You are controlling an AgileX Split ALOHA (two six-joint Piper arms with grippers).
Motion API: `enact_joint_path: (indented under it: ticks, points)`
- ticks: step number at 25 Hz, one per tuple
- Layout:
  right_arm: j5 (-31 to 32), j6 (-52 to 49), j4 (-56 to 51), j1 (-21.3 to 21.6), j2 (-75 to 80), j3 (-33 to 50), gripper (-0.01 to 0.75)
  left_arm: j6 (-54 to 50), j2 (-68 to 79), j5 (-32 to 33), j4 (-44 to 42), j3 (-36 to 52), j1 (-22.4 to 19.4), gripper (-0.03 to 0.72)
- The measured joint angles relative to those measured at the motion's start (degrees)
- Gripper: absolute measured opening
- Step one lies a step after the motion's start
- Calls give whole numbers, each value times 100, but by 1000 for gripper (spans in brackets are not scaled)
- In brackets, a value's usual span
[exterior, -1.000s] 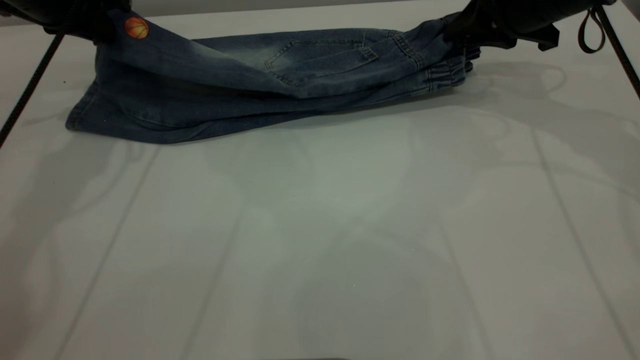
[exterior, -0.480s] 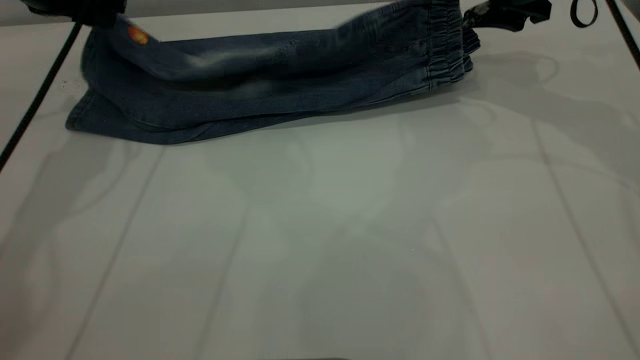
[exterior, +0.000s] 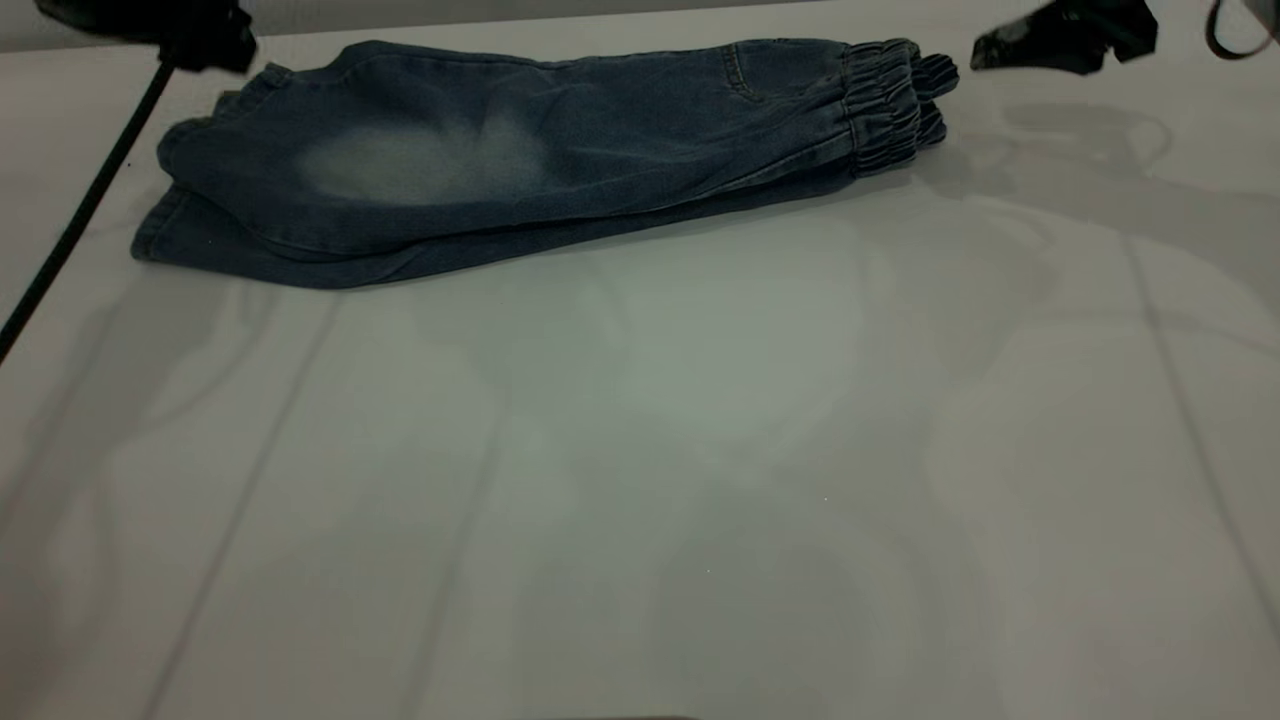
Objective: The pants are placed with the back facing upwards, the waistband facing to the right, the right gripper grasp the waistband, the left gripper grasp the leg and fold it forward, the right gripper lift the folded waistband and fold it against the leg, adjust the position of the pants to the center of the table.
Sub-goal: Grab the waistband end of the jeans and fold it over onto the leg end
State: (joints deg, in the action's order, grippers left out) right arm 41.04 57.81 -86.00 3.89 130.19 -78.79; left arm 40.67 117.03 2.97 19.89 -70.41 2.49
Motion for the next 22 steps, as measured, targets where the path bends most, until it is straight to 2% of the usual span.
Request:
enact_joint_path:
  ticks: [4, 7, 11, 16, 22]
  points:
    - [239, -938, 862, 35, 0, 0, 580, -484, -47, 1331, -11, -398, 0, 493]
    - [218, -1266, 1050, 3, 0, 0, 581, -707, -47, 1835, -23, -672, 0, 493]
    - [-183, -1335, 1032, -182, 0, 0, 587, -770, -47, 2155, -41, -933, 0, 494]
    - [-639, -1335, 955, -473, 15, 0, 587, -790, -47, 2223, -41, -1000, 0, 494]
    - [-591, -1405, 559, -513, 573, -489, 587, -801, -47, 2217, -41, -1000, 0, 494]
